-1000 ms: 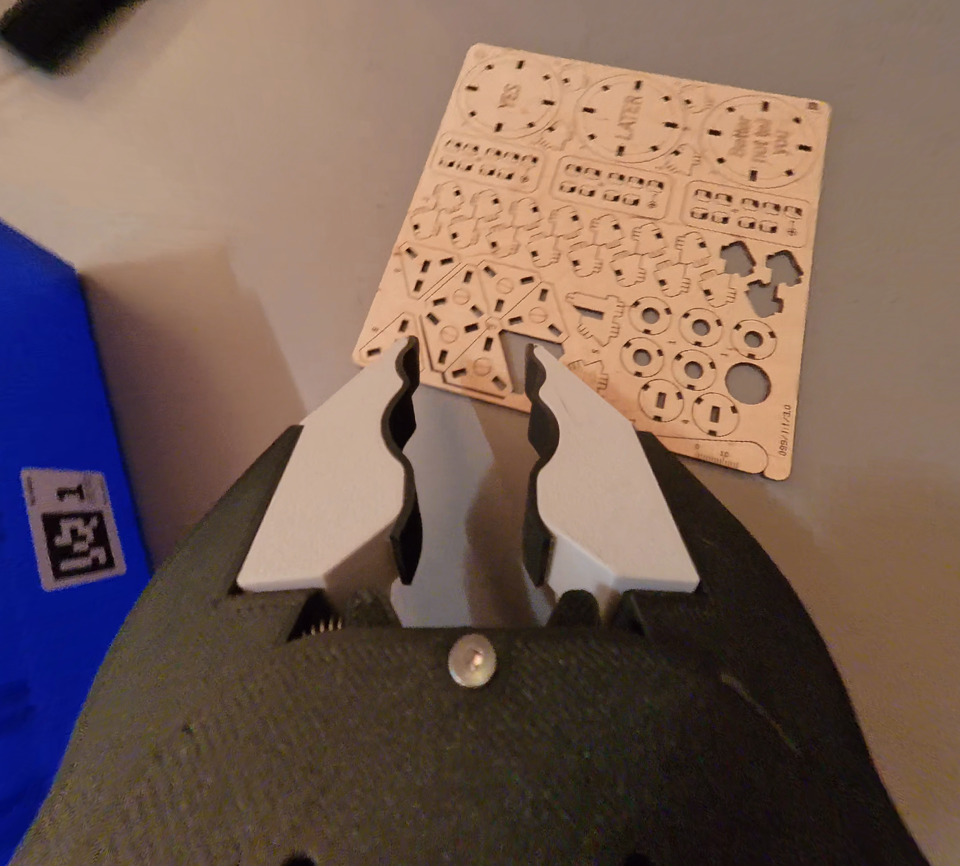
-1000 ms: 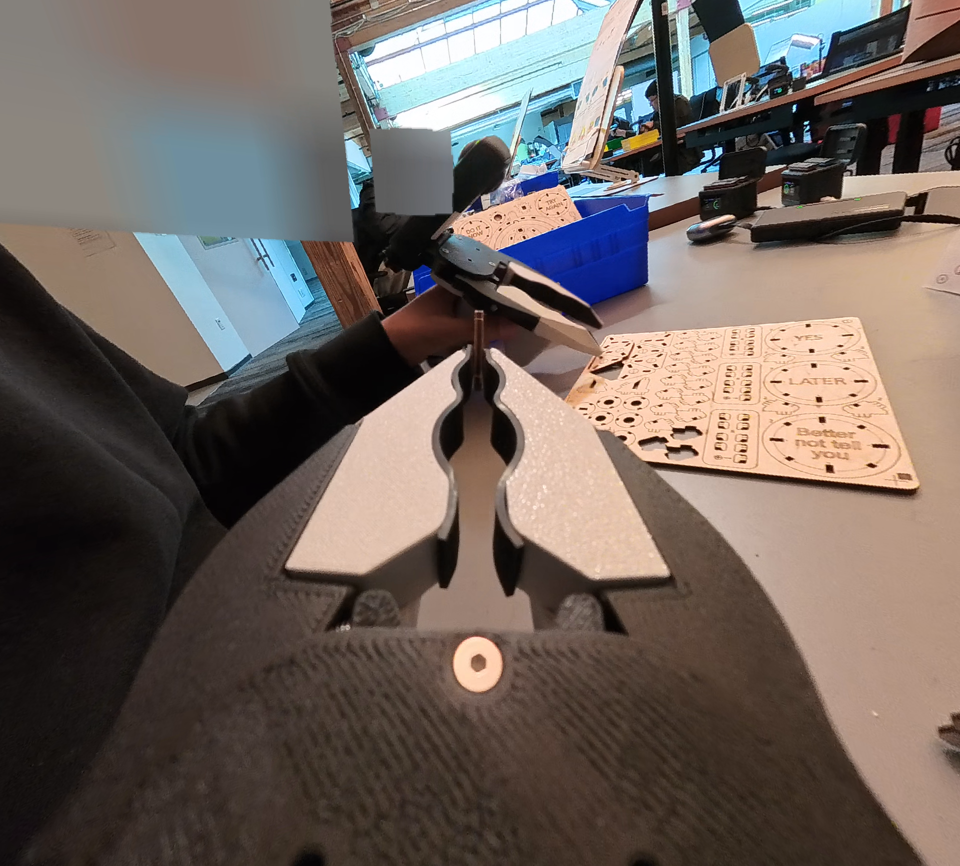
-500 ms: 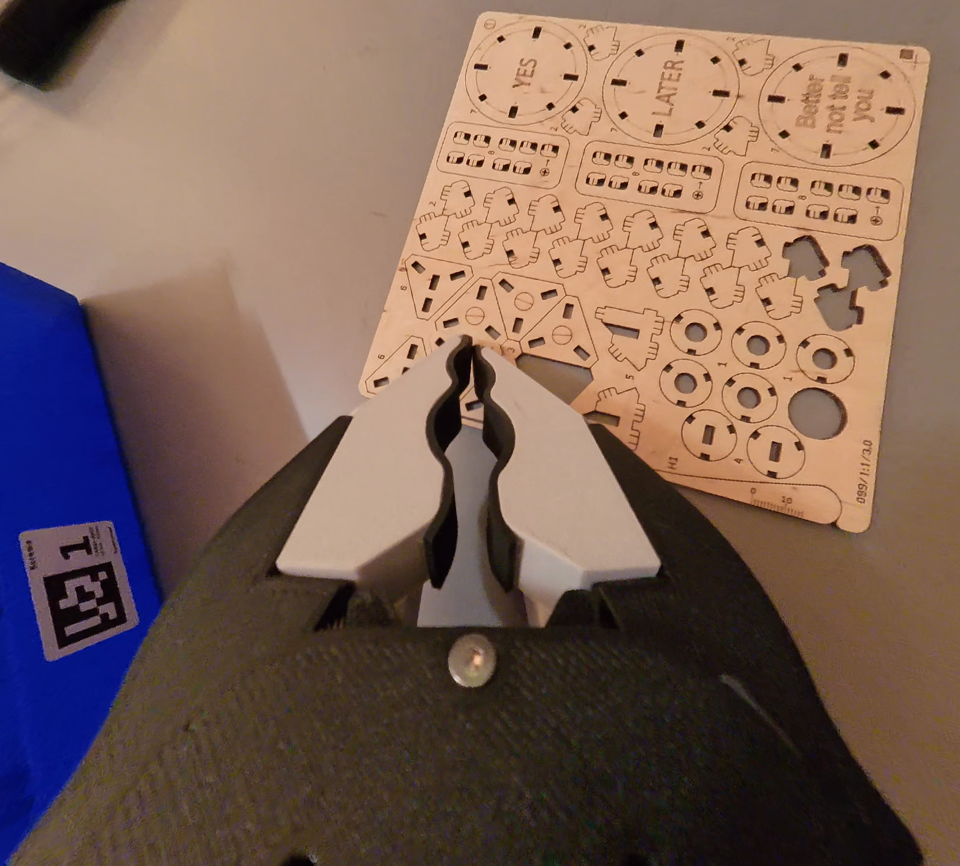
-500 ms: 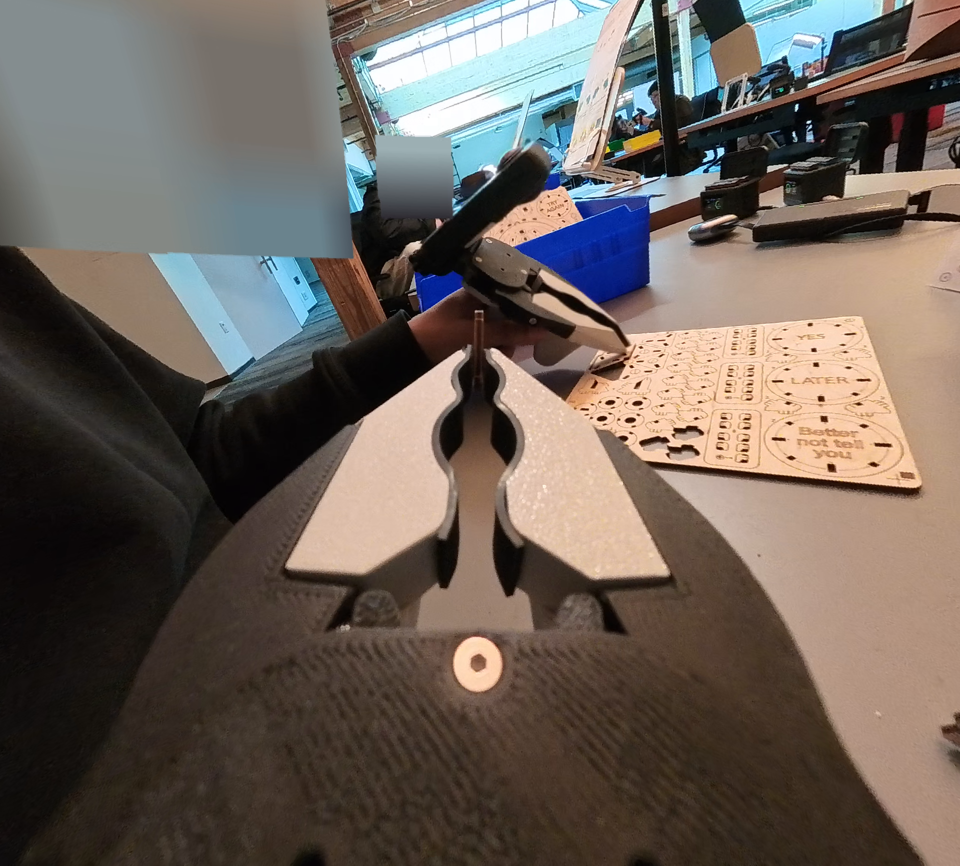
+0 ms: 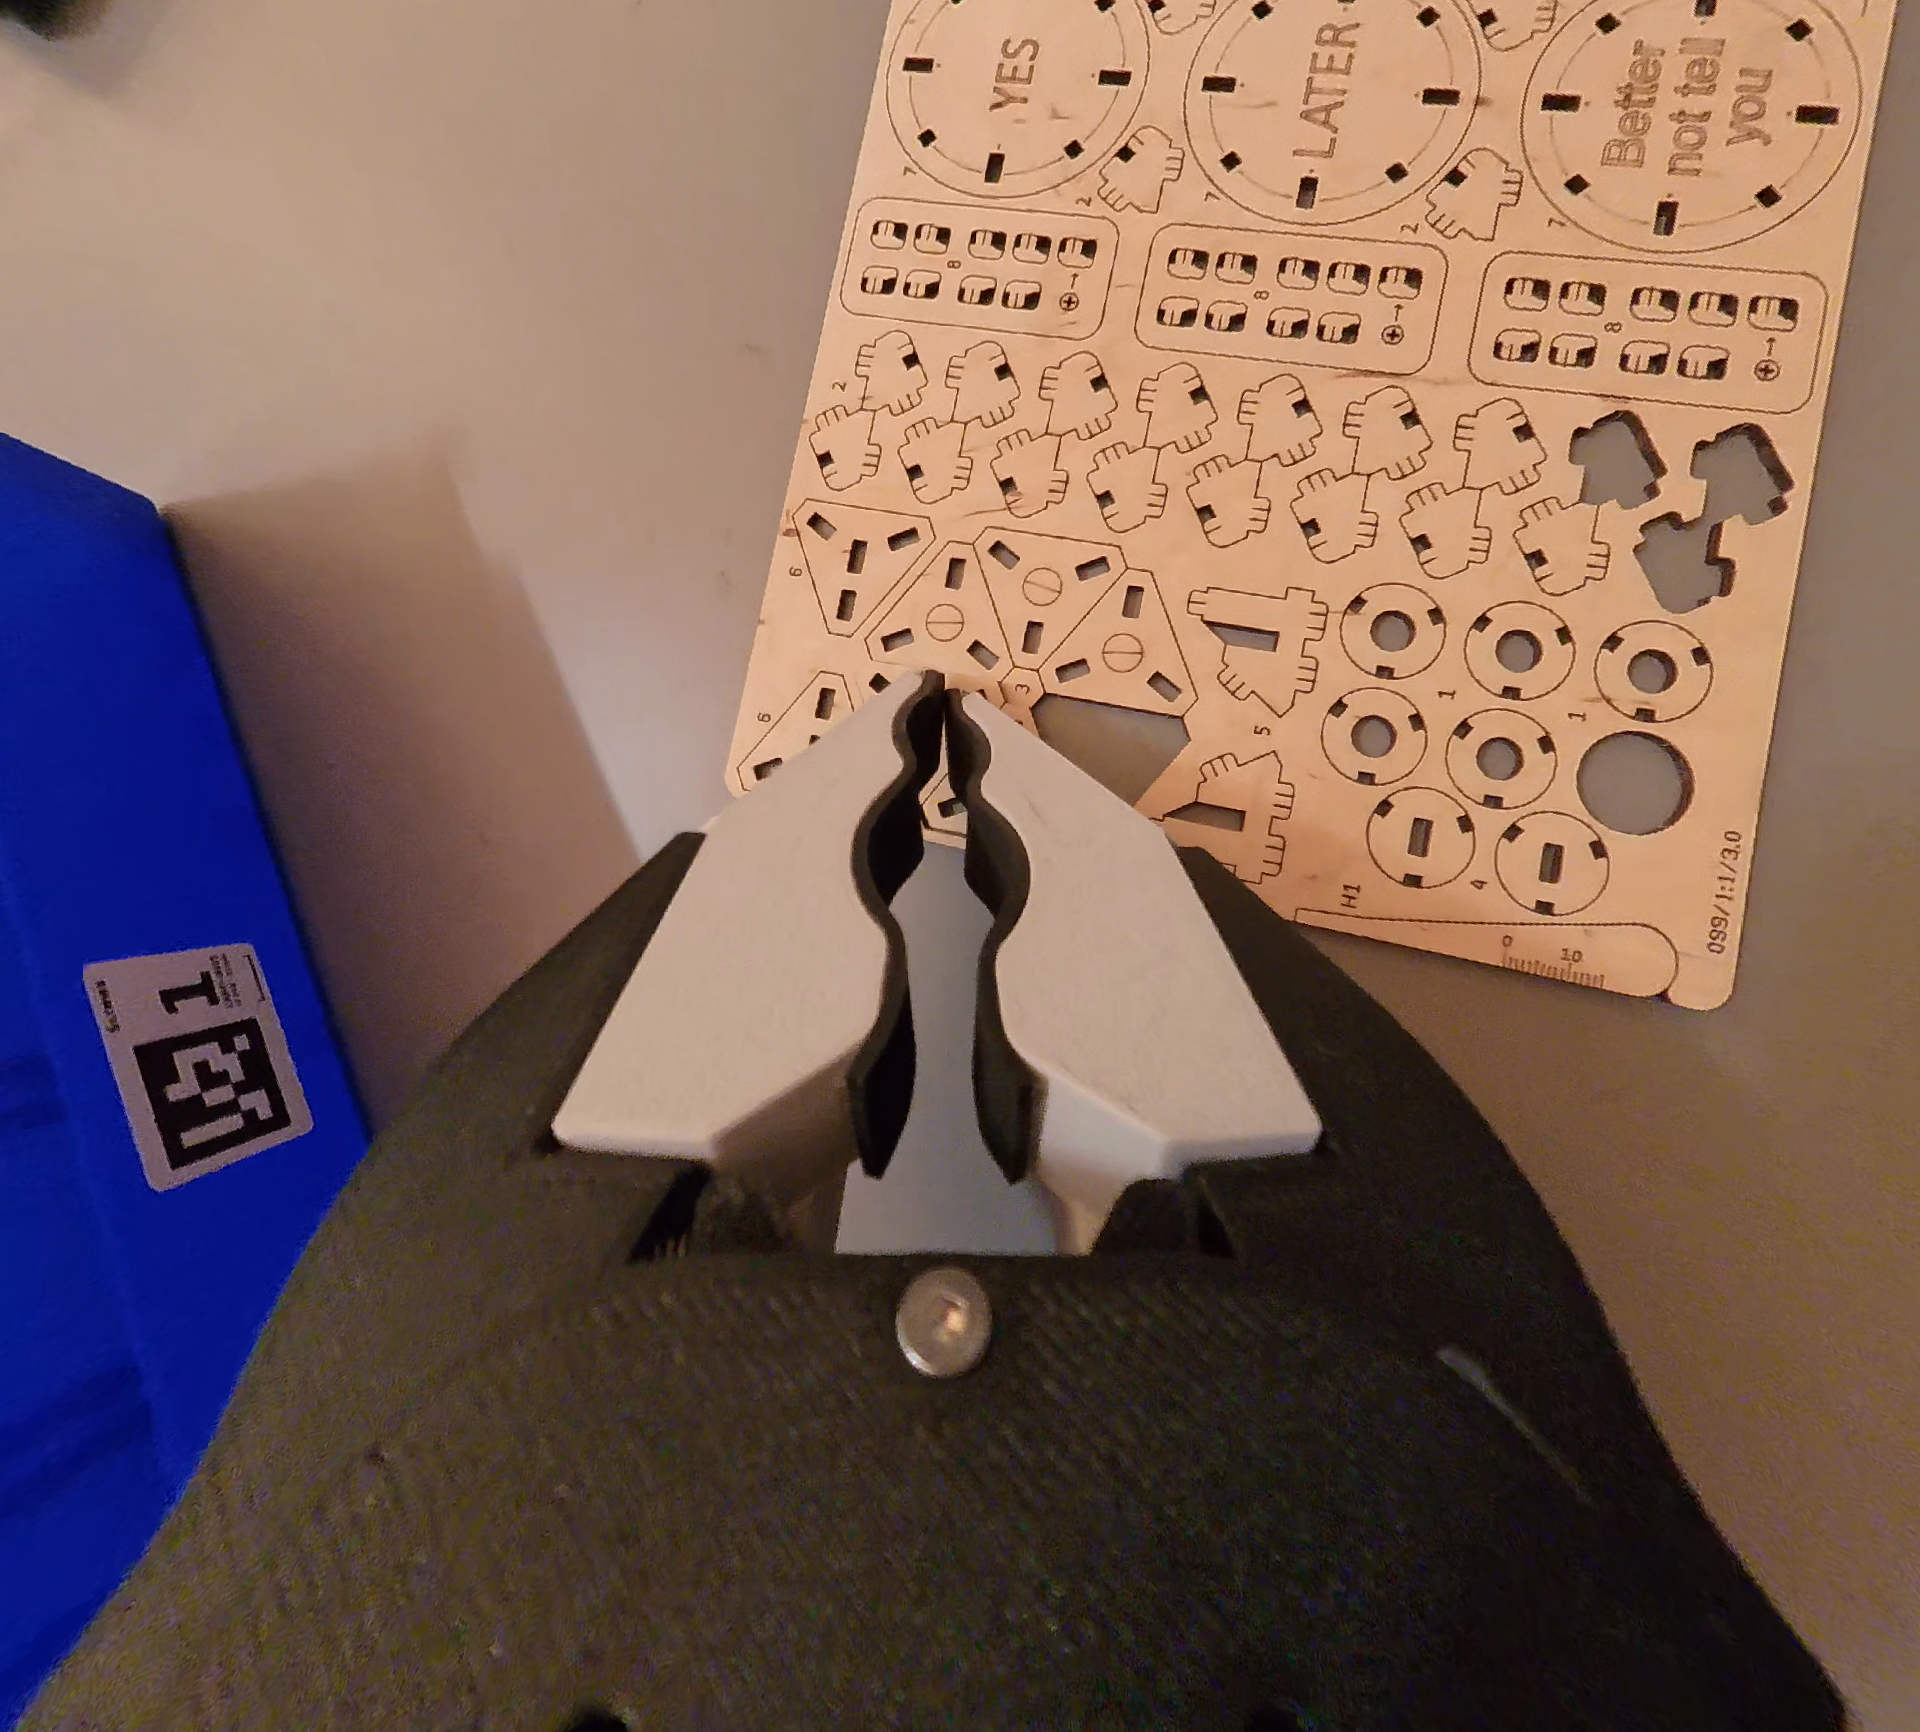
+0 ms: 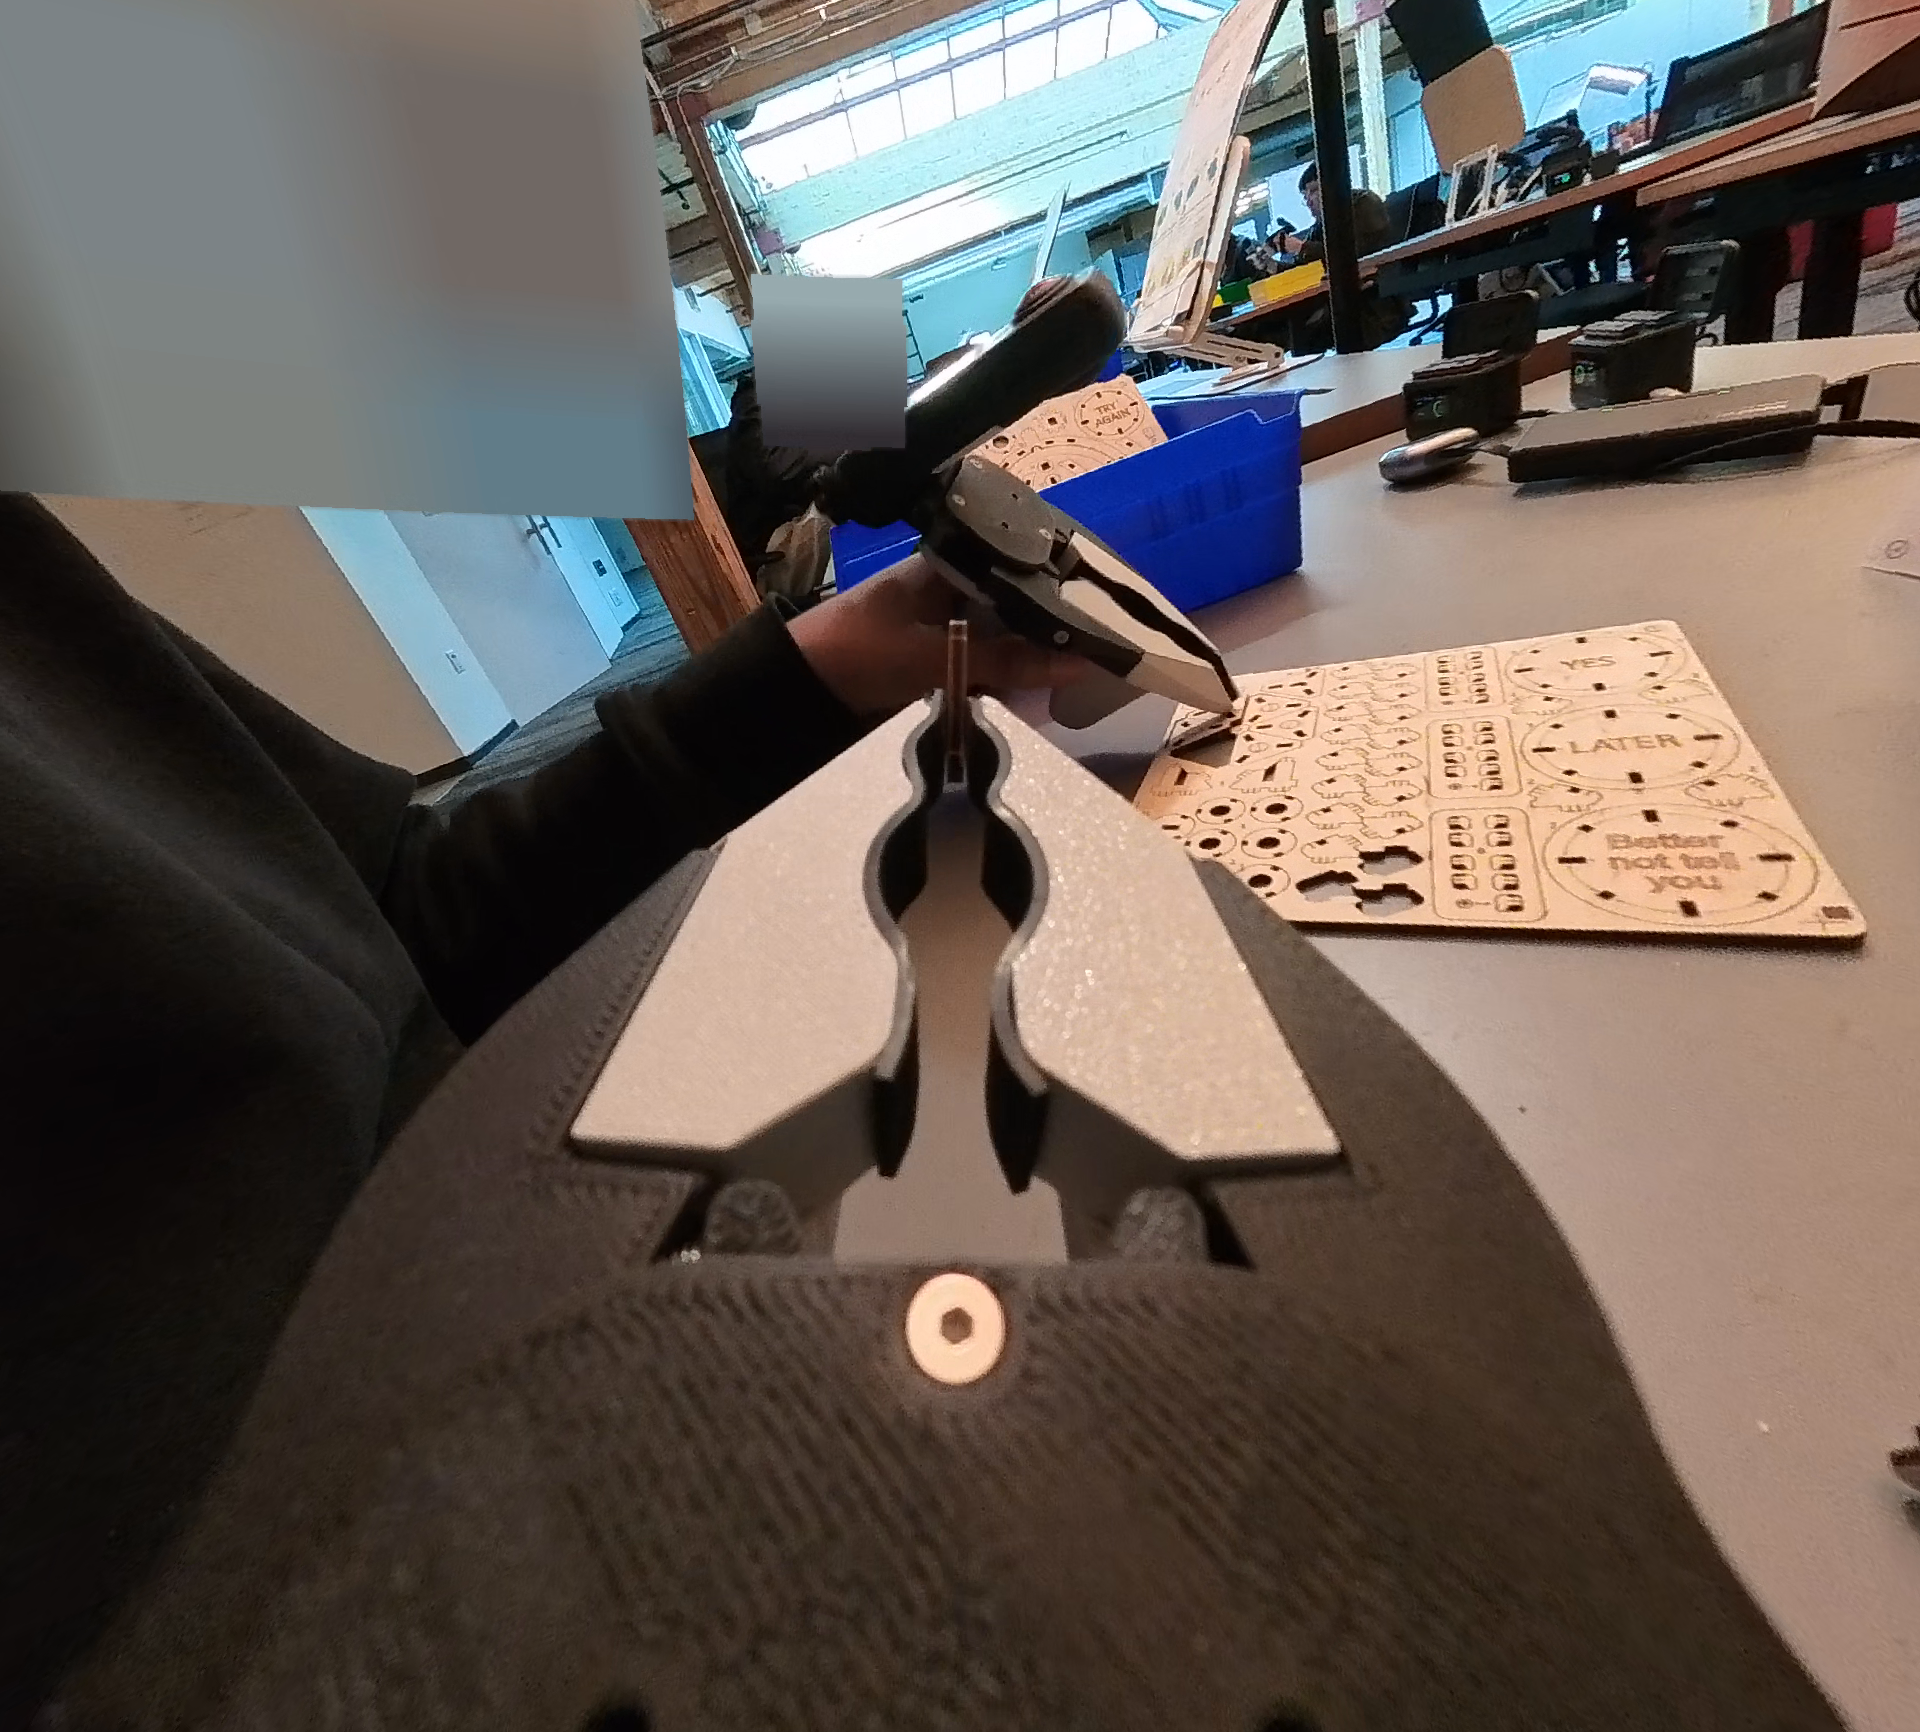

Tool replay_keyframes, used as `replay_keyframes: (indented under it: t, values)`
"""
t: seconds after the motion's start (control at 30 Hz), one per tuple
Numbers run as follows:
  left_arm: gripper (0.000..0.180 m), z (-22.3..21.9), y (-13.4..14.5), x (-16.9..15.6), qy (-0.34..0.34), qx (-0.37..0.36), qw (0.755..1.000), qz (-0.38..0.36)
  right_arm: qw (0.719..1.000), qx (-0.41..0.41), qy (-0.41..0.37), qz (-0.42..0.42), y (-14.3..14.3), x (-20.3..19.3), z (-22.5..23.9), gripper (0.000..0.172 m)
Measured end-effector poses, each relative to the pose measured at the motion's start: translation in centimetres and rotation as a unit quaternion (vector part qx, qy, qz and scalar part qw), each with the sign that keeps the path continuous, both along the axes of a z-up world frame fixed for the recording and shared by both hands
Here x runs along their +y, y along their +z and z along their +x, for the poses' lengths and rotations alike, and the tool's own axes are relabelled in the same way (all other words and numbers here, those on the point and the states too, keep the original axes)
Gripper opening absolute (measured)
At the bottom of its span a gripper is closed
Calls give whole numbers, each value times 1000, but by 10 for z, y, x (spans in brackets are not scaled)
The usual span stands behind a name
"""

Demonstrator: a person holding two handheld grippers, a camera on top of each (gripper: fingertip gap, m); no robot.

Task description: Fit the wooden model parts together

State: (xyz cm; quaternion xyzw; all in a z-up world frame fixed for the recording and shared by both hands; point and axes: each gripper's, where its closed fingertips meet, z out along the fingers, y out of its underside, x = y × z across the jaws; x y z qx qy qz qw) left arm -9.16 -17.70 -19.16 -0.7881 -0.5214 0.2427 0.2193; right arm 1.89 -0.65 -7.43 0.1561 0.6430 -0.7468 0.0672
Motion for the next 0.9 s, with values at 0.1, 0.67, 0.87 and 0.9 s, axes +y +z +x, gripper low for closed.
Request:
replay_keyframes:
  t: [0.1, 0.67, 0.87, 0.9]
  values:
    - [0, 1, 0, 0, -2, -19, 1000, -9, 1000, 1, 0, 0, 0, 0, 0, 0]
    - [8, 16, 62, 103, -112, 96, 976, 161, 983, -68, -66, 156, -45, 44, -28, 0]
    - [14, 56, 35, 201, -243, 23, 949, 200, 959, -184, -71, 202, -76, 85, -28, 0]
    - [14, 62, 32, 213, -258, 13, 945, 202, 955, -200, -72, 208, -81, 91, -28, 0]
